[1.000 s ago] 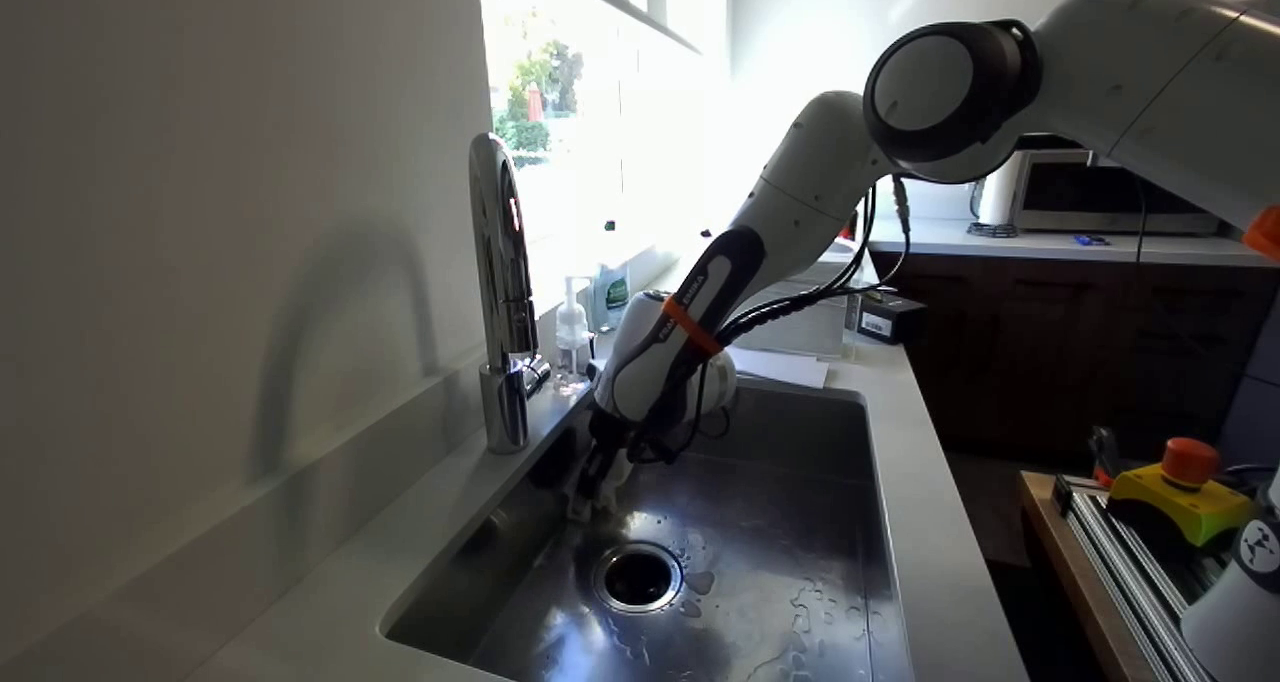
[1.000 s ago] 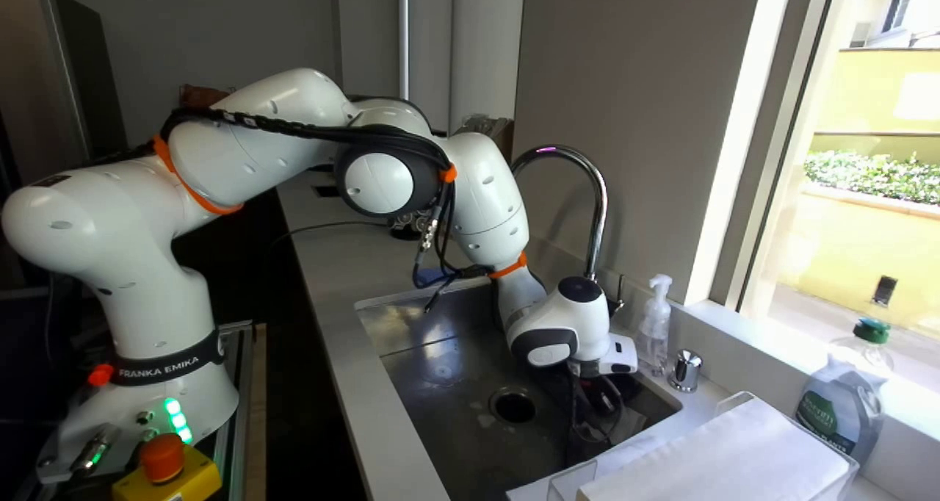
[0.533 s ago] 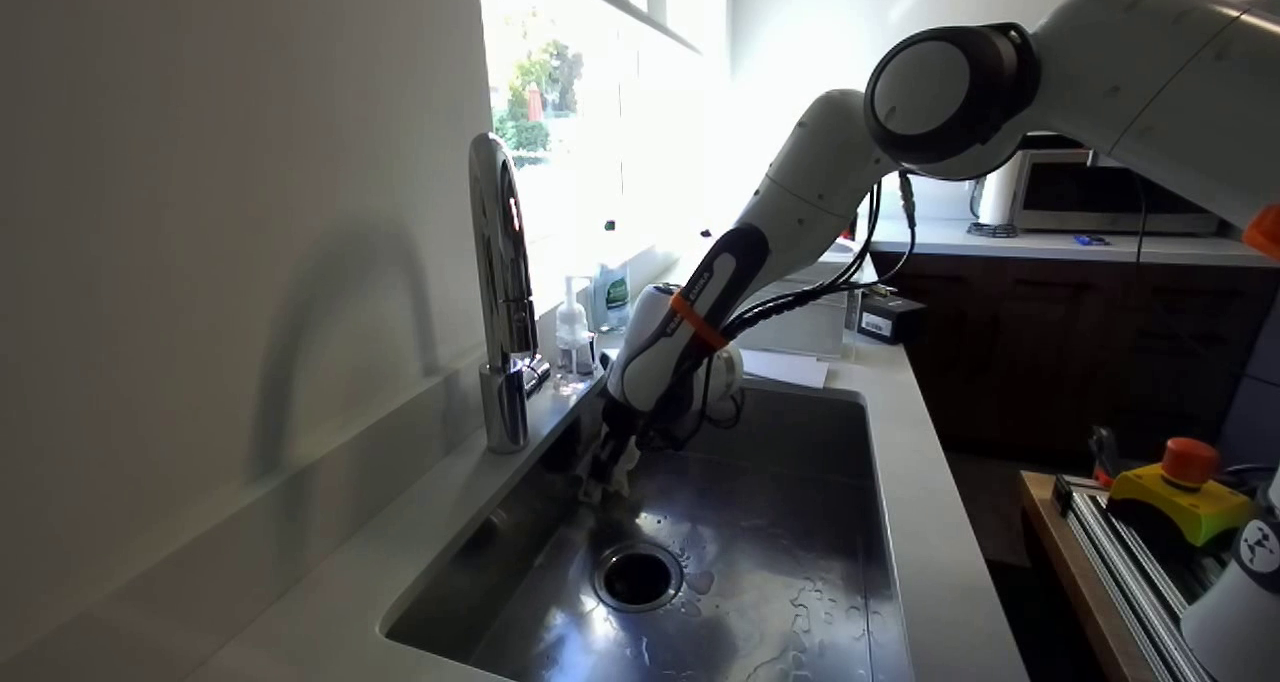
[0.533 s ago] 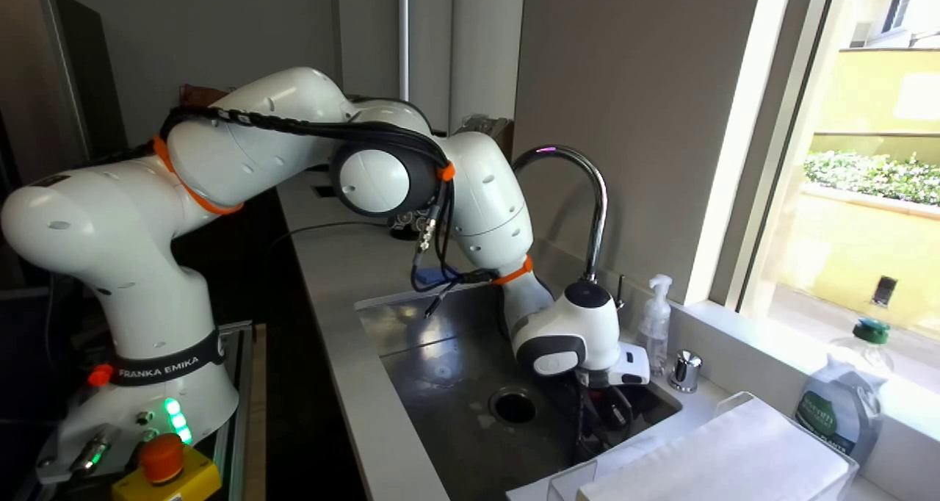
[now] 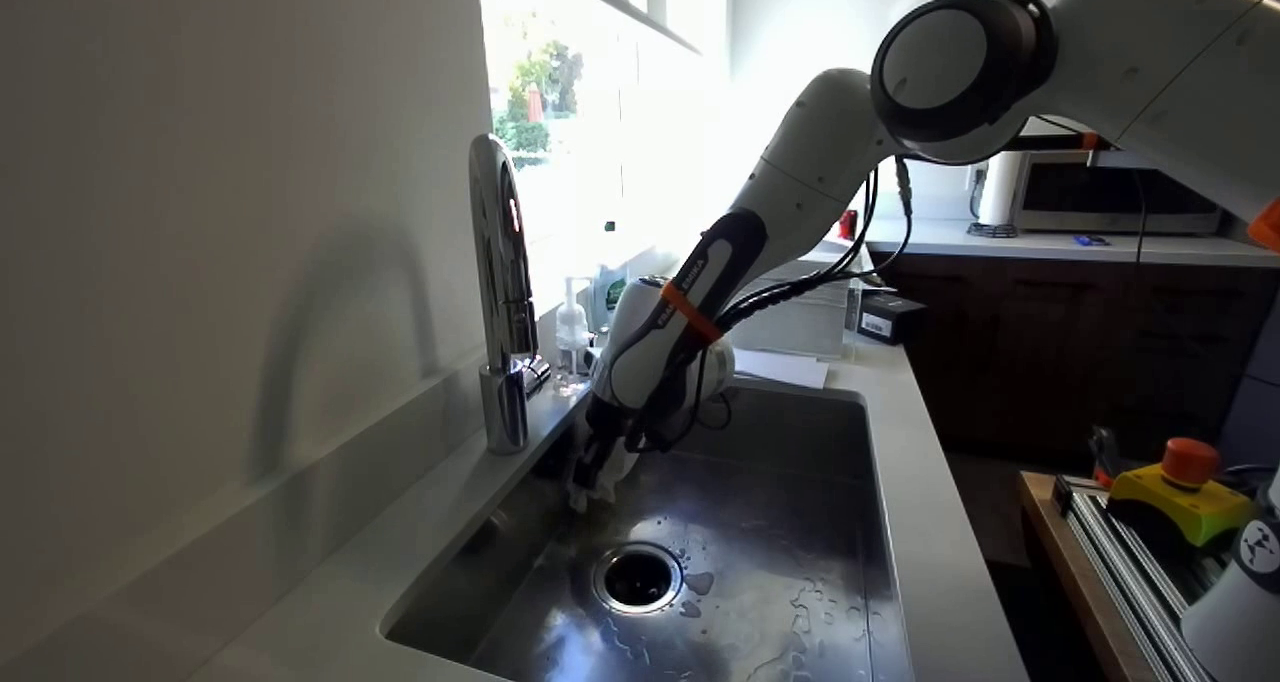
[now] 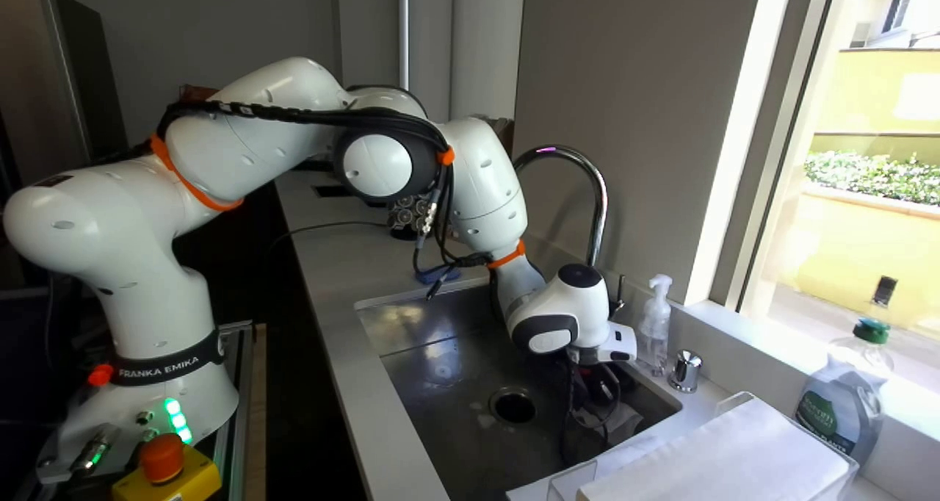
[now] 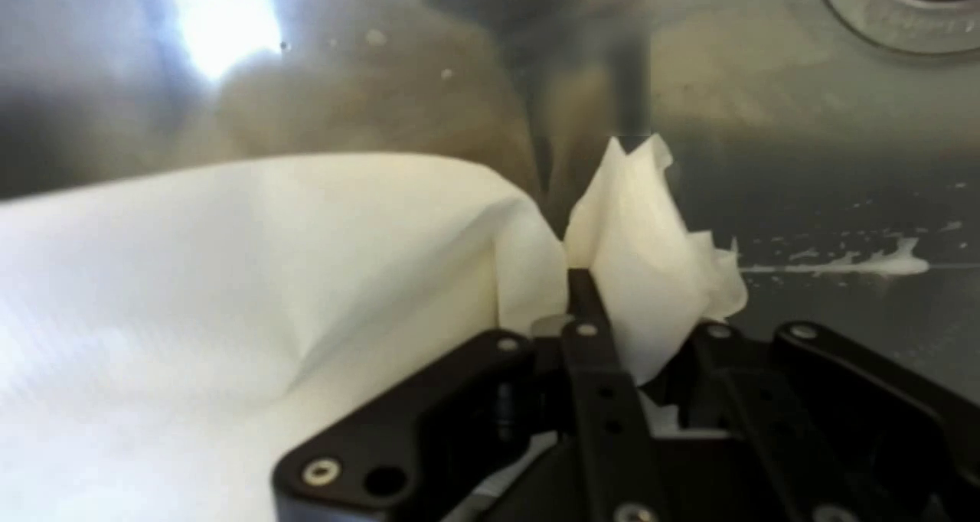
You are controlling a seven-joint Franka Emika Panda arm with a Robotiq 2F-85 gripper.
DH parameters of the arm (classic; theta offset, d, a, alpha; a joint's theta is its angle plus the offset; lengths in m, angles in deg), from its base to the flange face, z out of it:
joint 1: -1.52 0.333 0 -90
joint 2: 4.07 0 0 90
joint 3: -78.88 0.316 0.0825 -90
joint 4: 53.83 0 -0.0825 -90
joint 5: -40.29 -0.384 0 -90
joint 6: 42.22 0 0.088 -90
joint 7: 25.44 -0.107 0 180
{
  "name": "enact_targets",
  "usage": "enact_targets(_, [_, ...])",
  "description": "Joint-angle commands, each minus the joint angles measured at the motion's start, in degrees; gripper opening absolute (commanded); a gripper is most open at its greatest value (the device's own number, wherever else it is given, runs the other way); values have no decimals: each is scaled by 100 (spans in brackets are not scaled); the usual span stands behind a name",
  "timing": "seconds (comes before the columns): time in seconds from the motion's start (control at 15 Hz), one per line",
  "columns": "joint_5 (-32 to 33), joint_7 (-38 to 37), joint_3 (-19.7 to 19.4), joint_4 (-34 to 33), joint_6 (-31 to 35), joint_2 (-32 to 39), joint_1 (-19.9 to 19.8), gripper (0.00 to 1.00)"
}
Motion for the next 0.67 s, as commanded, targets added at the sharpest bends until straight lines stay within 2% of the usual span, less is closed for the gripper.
enact_targets(0.0, [-108, -642, -632, 686, -342, -837, 498, 2])
enact_targets(0.13, [-102, -805, -847, 964, -632, -1218, 663, 2])
enact_targets(0.6, [-292, -816, -1014, 1549, -1688, -2346, 789, 2])
